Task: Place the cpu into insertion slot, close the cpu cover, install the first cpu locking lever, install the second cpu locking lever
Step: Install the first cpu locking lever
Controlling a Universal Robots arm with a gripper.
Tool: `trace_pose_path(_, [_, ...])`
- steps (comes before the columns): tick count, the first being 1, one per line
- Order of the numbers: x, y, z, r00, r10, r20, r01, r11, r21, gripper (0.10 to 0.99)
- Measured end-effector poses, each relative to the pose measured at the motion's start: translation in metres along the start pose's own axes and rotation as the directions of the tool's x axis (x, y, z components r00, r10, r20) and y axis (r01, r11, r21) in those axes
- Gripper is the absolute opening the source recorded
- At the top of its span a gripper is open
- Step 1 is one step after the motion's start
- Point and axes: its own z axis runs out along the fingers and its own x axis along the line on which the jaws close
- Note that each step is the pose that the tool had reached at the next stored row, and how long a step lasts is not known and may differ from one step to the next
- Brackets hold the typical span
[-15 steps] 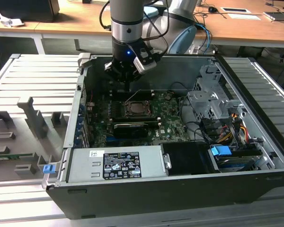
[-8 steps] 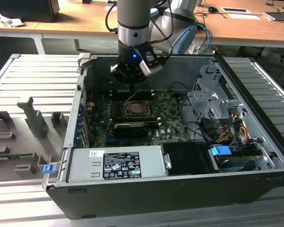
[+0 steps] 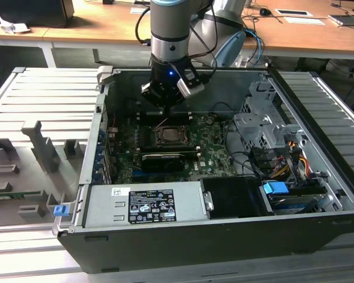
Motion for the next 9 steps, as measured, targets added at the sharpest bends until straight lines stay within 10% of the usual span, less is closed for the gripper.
trace_pose_path(9, [-0.0151, 0.0001, 0.0093, 1.0, 0.0, -0.0001, 0.0, 1.0, 0.0, 0.106])
